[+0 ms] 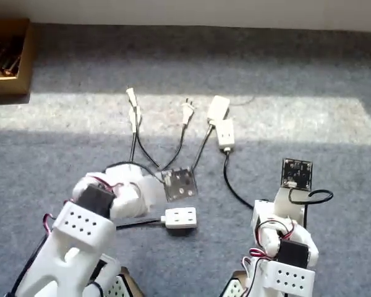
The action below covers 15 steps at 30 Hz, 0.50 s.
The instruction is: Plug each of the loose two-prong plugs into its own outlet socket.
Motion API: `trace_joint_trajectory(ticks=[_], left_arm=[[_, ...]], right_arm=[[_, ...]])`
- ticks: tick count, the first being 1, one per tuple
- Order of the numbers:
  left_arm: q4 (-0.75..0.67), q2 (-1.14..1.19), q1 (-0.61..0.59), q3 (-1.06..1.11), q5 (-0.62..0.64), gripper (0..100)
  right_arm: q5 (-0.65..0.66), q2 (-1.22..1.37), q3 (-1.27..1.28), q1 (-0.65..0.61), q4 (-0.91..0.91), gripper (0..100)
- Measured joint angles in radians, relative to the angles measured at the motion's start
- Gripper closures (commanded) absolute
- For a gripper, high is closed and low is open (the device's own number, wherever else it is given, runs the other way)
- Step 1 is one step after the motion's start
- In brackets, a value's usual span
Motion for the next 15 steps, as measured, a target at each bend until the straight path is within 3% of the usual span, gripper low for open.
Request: trace_joint_trajectory(ticks=[3,6,11,15], left_arm=[[-0.221,0.160,-0.166,-0.078,0.057,81],[-0.338,0.385,-0.287,-0.236,0.238,81],[-0.318,0.848,-0.358,-0.666,0.546,81],[-0.178,1.237,-0.336,-1.071,0.638,81]], right_arm=[[0.000,0.000,0.000,0.000,0.000,76.3],[0.000,0.000,0.000,0.000,0.000,76.3],[0.000,0.000,0.000,0.000,0.000,76.3],[0.000,0.000,0.000,0.000,0.000,76.3]])
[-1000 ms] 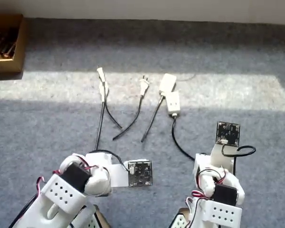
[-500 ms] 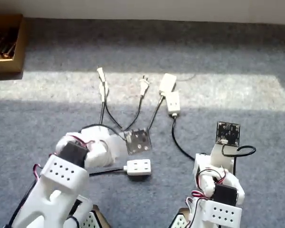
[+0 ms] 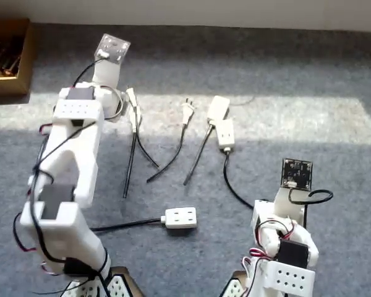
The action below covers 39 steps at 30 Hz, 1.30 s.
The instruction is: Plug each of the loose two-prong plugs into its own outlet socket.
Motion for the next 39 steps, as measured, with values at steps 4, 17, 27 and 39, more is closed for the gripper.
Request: trace_joint_trajectory(ticks=[4,17,27,39], left_arm=[[0.163,0.315,0.035,-0.379,0.064,82],[0.480,0.896,0.061,-1.327,0.137,85],[0.506,0.980,0.106,-1.462,0.181,85],[0.750,0.934,0.121,-1.465,0.279,85]], right_arm=[[0.000,0.000,0.000,0.000,0.000,76.3],[0.000,0.000,0.000,0.000,0.000,76.3],[0.000,0.000,0.000,0.000,0.000,76.3],[0.000,0.000,0.000,0.000,0.000,76.3]])
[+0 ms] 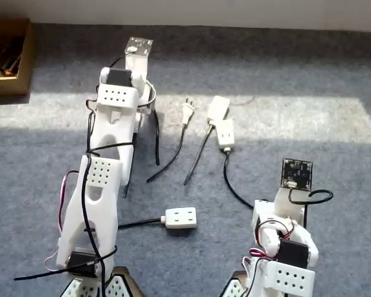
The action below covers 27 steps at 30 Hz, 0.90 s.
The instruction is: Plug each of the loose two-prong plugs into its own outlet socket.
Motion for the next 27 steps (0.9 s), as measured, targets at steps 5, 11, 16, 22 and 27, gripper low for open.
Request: trace_joint_trajectory(ticks=[5,11,16,22,27], left_arm=[[0.104,-0.109,0.020,0.000,-0.008,85],[0.114,-0.158,0.012,0.080,-0.011,85],[0.114,-0.158,-0.021,0.172,-0.011,85],[0.114,-0.158,-0.020,0.203,-0.011,85],[0.114,-0.158,-0.023,0.292,-0.011,85]], right_arm=[[0.000,0.000,0.000,0.000,0.000,76.3],[0.000,0.000,0.000,0.000,0.000,76.3],[0.000,0.000,0.000,0.000,0.000,76.3],[0.000,0.000,0.000,0.000,0.000,76.3],[0.000,0.000,0.000,0.000,0.000,76.3]])
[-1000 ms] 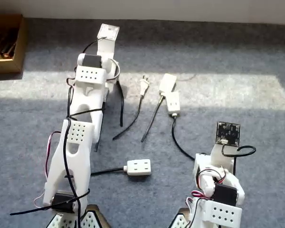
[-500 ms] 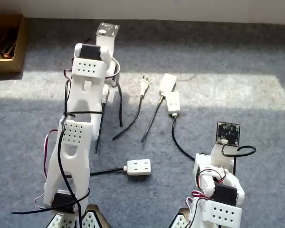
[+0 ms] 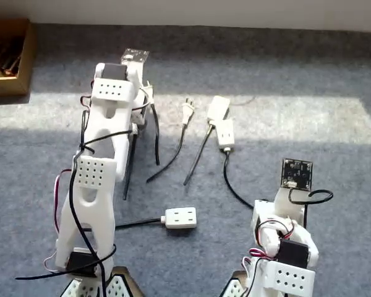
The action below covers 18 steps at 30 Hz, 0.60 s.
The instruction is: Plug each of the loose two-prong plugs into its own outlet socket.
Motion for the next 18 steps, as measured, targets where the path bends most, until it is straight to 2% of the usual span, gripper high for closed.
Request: trace_joint_trajectory(ticks=[10,15,18], left_arm=[[-0.002,0.000,0.000,0.034,0.000,85],[-0.006,0.000,0.003,0.038,0.000,98],[-0.006,0.000,0.021,0.040,-0.015,99]], right_arm=[[0.000,0.000,0.000,0.000,0.000,76.3],[0.000,0.000,0.000,0.000,0.000,76.3],[0.000,0.000,0.000,0.000,0.000,76.3]])
